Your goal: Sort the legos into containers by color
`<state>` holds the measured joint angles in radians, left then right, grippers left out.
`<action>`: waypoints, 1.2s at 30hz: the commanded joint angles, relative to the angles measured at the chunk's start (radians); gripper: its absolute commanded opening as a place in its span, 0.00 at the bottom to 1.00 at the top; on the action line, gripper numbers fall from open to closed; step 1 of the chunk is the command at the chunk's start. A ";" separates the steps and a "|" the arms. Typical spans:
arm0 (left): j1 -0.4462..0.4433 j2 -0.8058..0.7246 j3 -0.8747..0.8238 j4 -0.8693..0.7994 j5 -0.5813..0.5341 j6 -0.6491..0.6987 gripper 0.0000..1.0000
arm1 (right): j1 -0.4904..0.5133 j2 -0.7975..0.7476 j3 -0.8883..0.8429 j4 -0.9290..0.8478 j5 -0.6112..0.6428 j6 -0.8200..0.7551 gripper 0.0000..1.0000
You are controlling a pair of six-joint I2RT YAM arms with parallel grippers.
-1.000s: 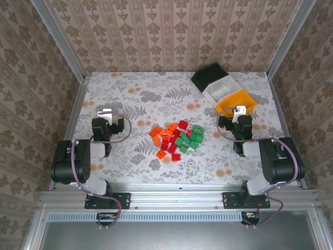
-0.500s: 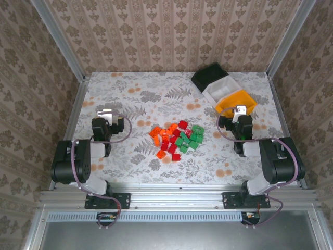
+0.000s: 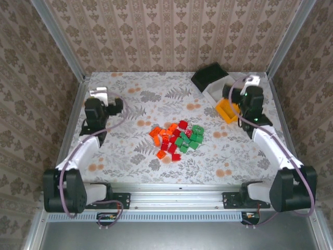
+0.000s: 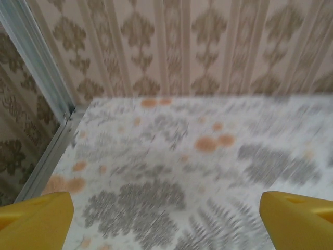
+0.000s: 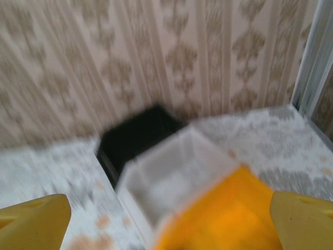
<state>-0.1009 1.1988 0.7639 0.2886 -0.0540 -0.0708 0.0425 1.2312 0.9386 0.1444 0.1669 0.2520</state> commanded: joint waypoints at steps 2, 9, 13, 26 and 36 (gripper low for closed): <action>-0.008 -0.046 0.238 -0.361 0.017 -0.389 1.00 | -0.069 -0.048 -0.082 -0.105 -0.168 0.413 1.00; 0.174 0.085 0.427 -0.519 0.401 -0.624 1.00 | -0.101 0.095 0.107 -0.370 -0.125 0.414 0.81; 0.240 0.197 0.429 -0.422 0.548 -0.814 1.00 | -0.106 0.267 0.255 -0.527 -0.059 0.435 0.75; 0.204 0.441 0.529 -0.601 0.722 -0.751 0.97 | -0.171 0.450 0.299 -0.616 0.017 0.581 0.77; 0.098 0.473 0.543 -0.663 0.723 -0.717 0.97 | -0.178 0.541 0.264 -0.544 -0.066 0.500 0.44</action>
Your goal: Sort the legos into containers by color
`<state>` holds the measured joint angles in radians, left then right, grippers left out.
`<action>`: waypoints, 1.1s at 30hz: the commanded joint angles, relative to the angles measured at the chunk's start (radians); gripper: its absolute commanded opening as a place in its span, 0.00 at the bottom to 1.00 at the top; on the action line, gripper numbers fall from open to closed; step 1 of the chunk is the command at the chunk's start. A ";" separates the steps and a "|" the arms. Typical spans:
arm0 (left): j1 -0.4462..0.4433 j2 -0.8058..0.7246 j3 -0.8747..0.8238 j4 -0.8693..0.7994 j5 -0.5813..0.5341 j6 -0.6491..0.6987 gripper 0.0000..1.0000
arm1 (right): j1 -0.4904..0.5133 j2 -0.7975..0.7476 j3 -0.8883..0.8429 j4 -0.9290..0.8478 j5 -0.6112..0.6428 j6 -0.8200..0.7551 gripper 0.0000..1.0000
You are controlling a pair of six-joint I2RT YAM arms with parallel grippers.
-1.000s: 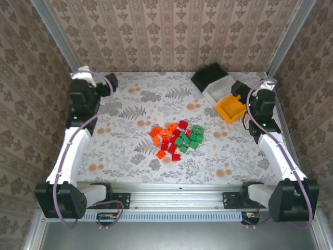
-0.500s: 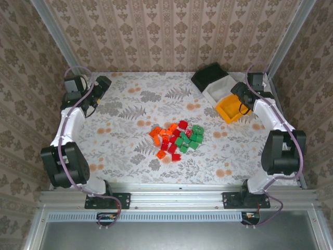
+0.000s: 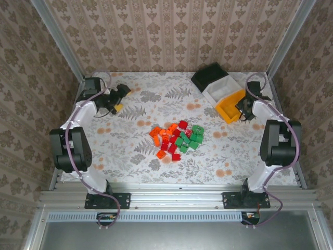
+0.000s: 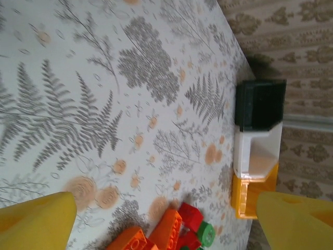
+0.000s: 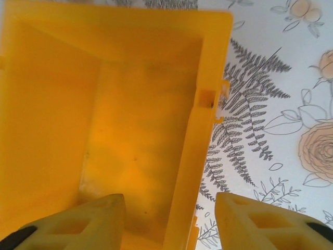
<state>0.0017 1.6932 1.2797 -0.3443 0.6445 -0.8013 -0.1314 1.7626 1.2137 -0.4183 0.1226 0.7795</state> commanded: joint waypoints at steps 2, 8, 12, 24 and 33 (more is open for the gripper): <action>-0.011 -0.022 0.032 -0.043 0.018 0.022 0.97 | -0.004 0.016 -0.010 0.028 -0.025 -0.047 0.41; -0.014 -0.033 0.033 -0.056 0.003 0.037 0.98 | 0.009 0.029 0.000 0.025 -0.049 -0.106 0.25; -0.012 -0.027 0.041 -0.081 -0.029 0.045 1.00 | 0.020 0.051 0.015 0.041 -0.153 -0.172 0.18; -0.008 -0.032 0.046 -0.087 -0.026 0.054 1.00 | 0.186 0.117 0.172 -0.024 -0.134 -0.377 0.06; -0.009 -0.050 0.046 -0.084 -0.031 0.068 1.00 | 0.284 0.217 0.318 -0.051 -0.189 -0.498 0.08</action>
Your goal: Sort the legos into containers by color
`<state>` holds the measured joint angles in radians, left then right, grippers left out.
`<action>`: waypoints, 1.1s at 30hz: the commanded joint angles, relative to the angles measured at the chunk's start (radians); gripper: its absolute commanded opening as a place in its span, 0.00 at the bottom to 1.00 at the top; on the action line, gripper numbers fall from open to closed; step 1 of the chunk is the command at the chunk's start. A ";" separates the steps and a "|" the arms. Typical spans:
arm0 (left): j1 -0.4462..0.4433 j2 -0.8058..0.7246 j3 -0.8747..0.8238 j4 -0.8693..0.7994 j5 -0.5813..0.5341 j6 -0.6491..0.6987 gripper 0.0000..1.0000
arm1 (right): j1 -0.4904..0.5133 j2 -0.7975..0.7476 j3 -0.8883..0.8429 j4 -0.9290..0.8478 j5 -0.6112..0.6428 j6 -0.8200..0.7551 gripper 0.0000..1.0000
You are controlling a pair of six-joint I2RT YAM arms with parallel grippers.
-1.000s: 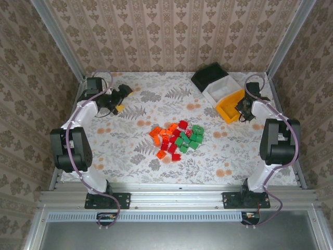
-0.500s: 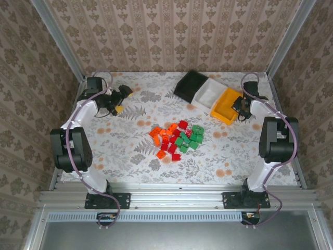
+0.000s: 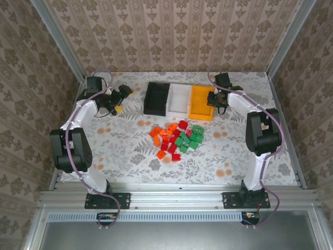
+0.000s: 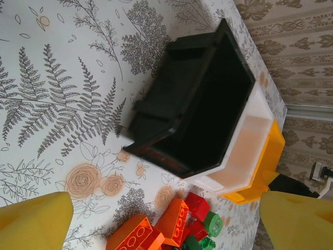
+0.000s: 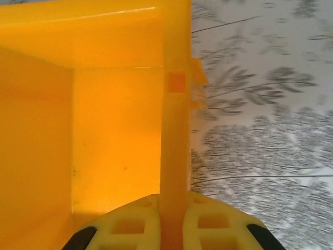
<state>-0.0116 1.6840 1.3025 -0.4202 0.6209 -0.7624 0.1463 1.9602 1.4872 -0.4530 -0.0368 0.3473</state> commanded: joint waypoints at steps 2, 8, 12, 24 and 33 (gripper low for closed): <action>0.002 -0.038 0.022 -0.006 -0.006 0.028 1.00 | 0.007 0.038 0.067 -0.027 -0.059 -0.065 0.08; -0.002 -0.038 0.021 -0.004 -0.002 0.028 1.00 | 0.008 0.096 0.113 -0.028 -0.074 -0.070 0.10; -0.004 -0.037 0.021 -0.002 -0.001 0.030 1.00 | 0.010 0.113 0.134 -0.026 -0.077 -0.063 0.16; -0.034 -0.078 0.000 0.065 0.039 0.017 1.00 | 0.026 -0.158 -0.019 0.019 0.031 -0.061 0.55; -0.192 -0.123 -0.030 0.090 -0.054 0.099 1.00 | 0.169 -0.377 -0.247 -0.010 0.109 -0.139 0.56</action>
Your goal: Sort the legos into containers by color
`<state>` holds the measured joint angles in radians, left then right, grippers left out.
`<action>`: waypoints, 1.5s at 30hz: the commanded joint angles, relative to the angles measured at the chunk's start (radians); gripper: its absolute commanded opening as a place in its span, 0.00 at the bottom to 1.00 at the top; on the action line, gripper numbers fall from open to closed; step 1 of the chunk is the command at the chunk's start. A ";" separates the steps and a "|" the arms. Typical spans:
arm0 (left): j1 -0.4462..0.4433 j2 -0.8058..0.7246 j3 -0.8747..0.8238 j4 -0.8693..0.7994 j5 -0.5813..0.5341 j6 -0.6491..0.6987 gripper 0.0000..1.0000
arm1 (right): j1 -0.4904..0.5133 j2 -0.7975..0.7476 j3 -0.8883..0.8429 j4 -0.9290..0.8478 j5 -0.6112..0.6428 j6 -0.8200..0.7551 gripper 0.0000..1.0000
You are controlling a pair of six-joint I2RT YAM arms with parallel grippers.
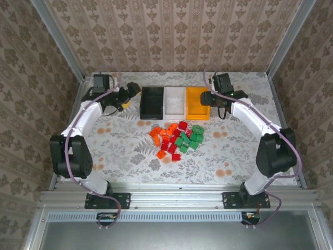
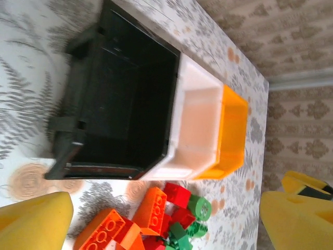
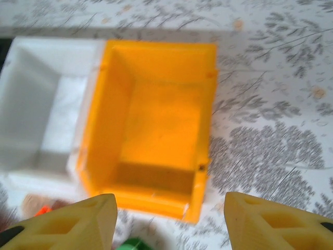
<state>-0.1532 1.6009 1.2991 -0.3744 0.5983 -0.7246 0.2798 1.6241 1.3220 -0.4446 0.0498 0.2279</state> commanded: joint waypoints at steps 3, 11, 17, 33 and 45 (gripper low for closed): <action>-0.131 -0.070 -0.076 0.115 -0.065 0.090 1.00 | 0.158 -0.104 -0.186 0.063 0.084 -0.039 0.56; -0.202 0.087 -0.021 0.099 0.141 0.037 1.00 | 0.374 -0.012 -0.208 0.037 0.129 -0.052 0.55; -0.140 0.137 -0.101 0.296 0.245 -0.143 1.00 | 0.383 0.042 -0.201 0.018 -0.004 -0.063 0.54; -0.129 0.122 -0.092 0.275 0.236 -0.128 1.00 | 0.383 0.160 -0.188 0.053 0.023 -0.051 0.43; -0.128 0.119 -0.086 0.259 0.233 -0.121 1.00 | 0.382 0.118 -0.219 0.072 0.044 -0.043 0.23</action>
<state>-0.2813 1.7496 1.1980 -0.1184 0.8154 -0.8455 0.6617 1.7721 1.1187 -0.3801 0.0731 0.1818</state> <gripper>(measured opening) 0.997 0.237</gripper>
